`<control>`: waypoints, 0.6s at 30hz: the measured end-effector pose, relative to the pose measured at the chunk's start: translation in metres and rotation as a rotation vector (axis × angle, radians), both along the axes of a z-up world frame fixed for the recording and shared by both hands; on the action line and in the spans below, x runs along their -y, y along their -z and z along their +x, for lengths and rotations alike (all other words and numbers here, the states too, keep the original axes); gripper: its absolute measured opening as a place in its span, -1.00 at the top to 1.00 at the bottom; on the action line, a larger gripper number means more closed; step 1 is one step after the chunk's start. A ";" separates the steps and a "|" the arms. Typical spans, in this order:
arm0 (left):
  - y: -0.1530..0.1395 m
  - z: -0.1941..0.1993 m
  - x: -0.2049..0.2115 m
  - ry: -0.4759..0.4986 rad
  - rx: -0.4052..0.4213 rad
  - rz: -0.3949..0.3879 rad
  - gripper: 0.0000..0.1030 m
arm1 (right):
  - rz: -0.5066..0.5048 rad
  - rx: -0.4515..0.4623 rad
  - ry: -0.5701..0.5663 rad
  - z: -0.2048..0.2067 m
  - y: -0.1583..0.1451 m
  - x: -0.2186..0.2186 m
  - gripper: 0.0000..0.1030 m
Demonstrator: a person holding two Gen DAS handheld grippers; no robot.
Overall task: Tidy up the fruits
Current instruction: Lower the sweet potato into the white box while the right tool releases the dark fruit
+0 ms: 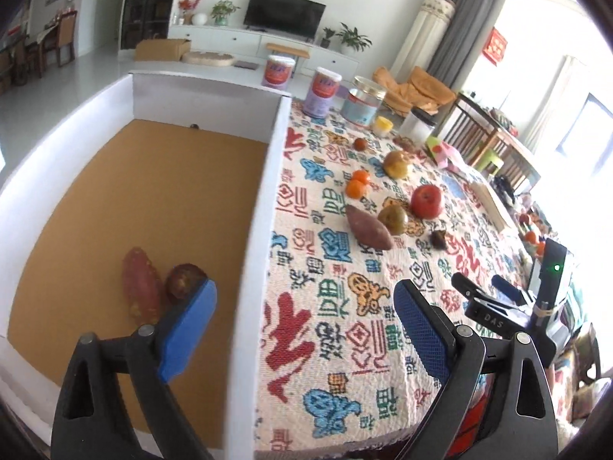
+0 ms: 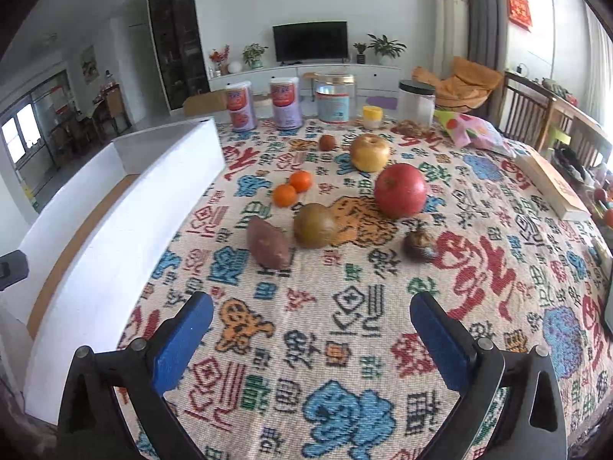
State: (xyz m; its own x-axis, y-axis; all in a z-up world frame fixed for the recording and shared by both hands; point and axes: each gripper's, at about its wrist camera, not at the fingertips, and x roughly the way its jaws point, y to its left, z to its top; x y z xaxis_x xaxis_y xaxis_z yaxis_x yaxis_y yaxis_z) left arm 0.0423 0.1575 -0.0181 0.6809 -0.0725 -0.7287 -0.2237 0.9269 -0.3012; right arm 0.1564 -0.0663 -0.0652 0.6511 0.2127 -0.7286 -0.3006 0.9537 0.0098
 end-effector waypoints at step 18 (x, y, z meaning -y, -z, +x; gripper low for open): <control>0.108 0.131 0.105 0.057 -0.076 0.221 -0.90 | -0.056 -0.152 0.472 0.144 0.072 0.190 -1.00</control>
State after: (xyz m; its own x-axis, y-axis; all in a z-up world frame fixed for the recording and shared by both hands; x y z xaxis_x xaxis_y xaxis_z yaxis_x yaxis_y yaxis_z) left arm 0.1728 0.0529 -0.1263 0.6231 0.0575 -0.7800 -0.1834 0.9802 -0.0742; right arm 0.3008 -0.2559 -0.1369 0.5523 -0.1221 -0.8246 0.1653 0.9856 -0.0352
